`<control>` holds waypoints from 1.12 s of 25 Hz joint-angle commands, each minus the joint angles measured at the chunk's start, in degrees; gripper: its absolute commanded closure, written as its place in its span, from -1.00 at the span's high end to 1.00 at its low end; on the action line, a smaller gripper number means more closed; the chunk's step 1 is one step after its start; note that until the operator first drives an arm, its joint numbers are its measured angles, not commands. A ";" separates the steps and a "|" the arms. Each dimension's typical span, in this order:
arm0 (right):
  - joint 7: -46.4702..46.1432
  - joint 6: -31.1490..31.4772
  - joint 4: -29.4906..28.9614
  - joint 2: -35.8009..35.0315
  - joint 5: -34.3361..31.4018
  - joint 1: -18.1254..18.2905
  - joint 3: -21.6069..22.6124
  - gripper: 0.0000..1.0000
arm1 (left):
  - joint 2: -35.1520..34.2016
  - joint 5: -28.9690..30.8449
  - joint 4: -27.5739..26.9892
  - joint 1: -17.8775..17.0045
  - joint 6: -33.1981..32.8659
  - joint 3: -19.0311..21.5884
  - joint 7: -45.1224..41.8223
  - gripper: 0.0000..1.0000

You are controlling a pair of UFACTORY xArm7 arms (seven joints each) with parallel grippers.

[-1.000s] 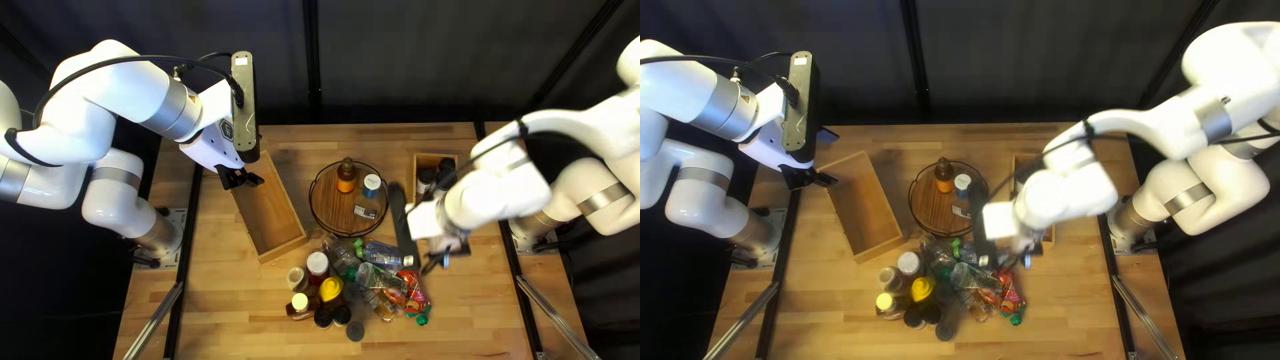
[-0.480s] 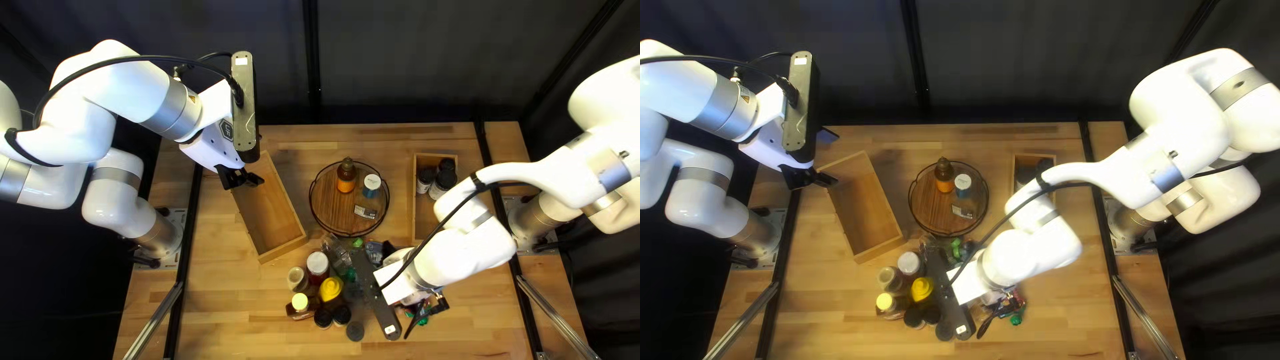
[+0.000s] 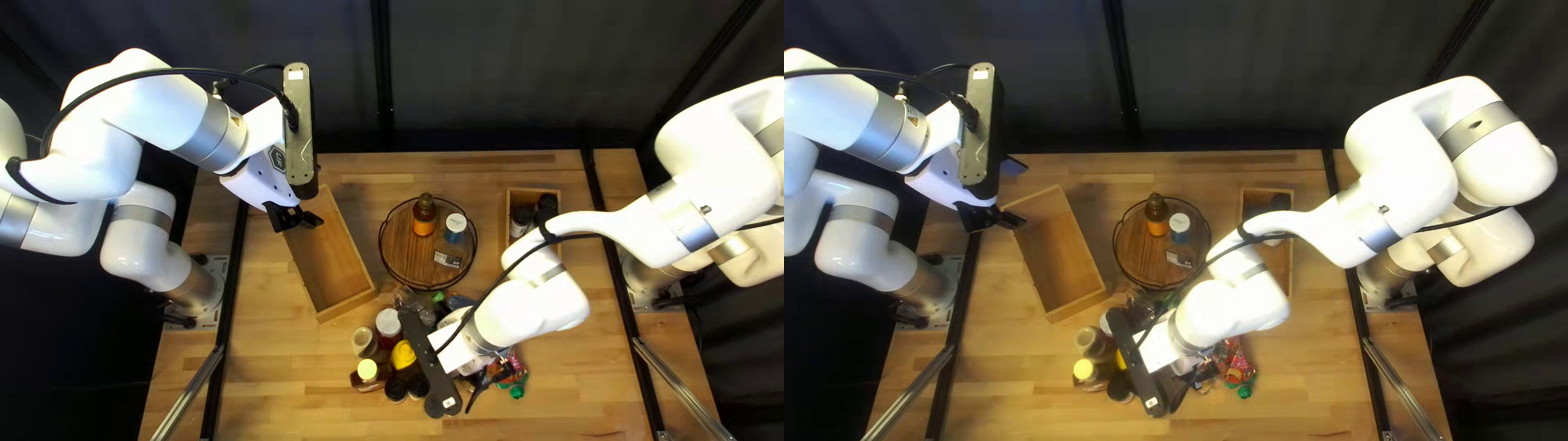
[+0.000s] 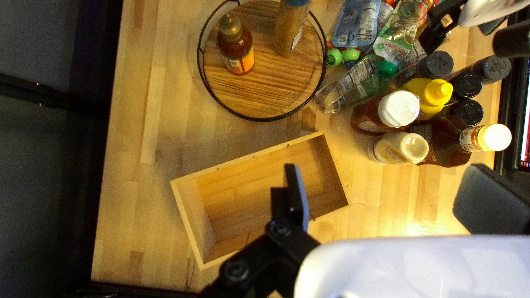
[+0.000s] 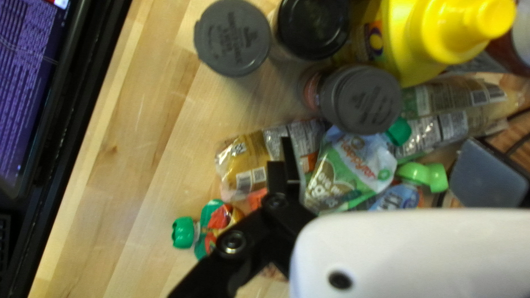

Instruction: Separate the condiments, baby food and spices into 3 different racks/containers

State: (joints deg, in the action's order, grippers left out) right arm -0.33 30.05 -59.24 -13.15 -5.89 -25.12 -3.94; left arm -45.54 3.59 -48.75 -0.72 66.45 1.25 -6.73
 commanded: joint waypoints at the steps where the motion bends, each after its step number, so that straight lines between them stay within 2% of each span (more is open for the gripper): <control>1: -0.45 -1.41 -0.12 -1.32 0.69 0.42 0.12 1.00 | 0.00 0.00 0.00 0.00 0.00 0.00 0.00 1.00; 8: -0.38 -2.45 -0.87 -3.29 1.43 0.62 0.31 1.00 | 0.00 0.00 0.00 0.00 0.00 0.00 0.00 1.00; 10: 0.01 -2.47 -1.08 -3.69 1.34 0.45 0.26 0.88 | 0.00 0.00 0.00 0.00 0.00 0.00 0.00 1.00; 11: 0.09 -2.45 -1.13 -3.74 1.32 0.43 0.25 0.48 | 0.00 0.00 0.00 0.00 0.00 0.00 0.00 1.00; 12: 0.23 -2.25 -1.45 -3.94 1.26 0.38 0.21 -0.12 | 0.00 0.00 0.00 0.00 0.00 0.00 0.00 1.00; 13: 0.35 -2.12 -1.61 -4.02 1.20 0.32 0.18 -0.82 | 0.00 0.00 0.00 0.00 0.00 0.00 0.00 1.00; 14: 0.52 -2.16 -1.48 -3.99 1.12 0.23 0.16 -0.90 | 0.00 0.00 0.00 0.00 0.00 0.00 0.00 1.00; 21: 3.22 0.27 0.25 -0.45 -1.13 -1.40 -0.24 -0.98 | 0.00 0.00 0.00 0.00 0.00 0.00 0.00 1.00; 28: 8.47 9.64 1.71 8.70 -5.29 -3.30 0.17 -0.98 | 0.00 0.00 0.00 0.00 0.00 0.00 0.00 1.00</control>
State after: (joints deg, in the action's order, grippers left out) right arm 6.59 35.82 -57.55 -7.71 -9.69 -27.85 -4.03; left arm -45.54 3.59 -48.75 -0.72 66.45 1.25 -6.73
